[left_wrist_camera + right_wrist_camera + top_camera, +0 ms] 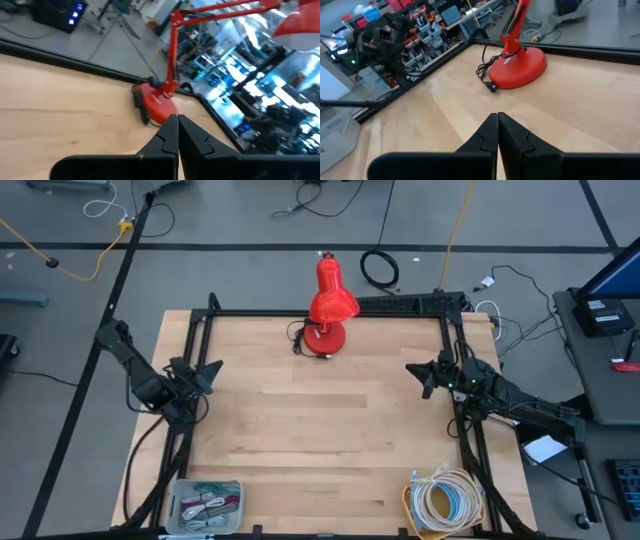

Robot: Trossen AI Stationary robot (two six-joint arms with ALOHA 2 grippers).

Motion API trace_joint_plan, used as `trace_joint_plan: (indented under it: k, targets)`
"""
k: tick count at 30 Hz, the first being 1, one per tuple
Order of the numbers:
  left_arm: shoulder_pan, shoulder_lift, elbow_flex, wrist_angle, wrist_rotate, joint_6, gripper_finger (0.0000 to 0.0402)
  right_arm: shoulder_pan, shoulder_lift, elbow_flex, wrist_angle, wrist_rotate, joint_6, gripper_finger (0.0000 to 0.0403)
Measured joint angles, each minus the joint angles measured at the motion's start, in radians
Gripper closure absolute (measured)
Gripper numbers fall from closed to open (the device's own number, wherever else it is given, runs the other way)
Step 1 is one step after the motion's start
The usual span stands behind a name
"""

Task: Pick & Place USB Port
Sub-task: Return to Home Position

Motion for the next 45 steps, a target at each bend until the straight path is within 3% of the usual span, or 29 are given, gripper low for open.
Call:
trace_joint_plan:
  k: [7, 14, 29, 45]
  targets:
    - [0.058, 0.0, 0.0, 0.008, 0.009, 0.026, 0.0383, -0.005, 0.008, -0.005, -0.013, -0.002, 0.017, 0.0403]
    - [0.057, 0.0, 0.0, 0.008, 0.01, 0.028, 0.0395, -0.005, 0.011, -0.006, -0.004, -0.004, 0.016, 0.0403]
    - [0.057, 0.0, 0.001, 0.007, 0.009, 0.026, 0.0376, -0.005, 0.011, -0.015, 0.295, -0.005, 0.048, 0.0403]
    - [0.057, 0.0, 0.001, 0.007, 0.009, 0.025, 0.0376, -0.005, 0.012, -0.012, 0.317, -0.005, 0.048, 0.0403]
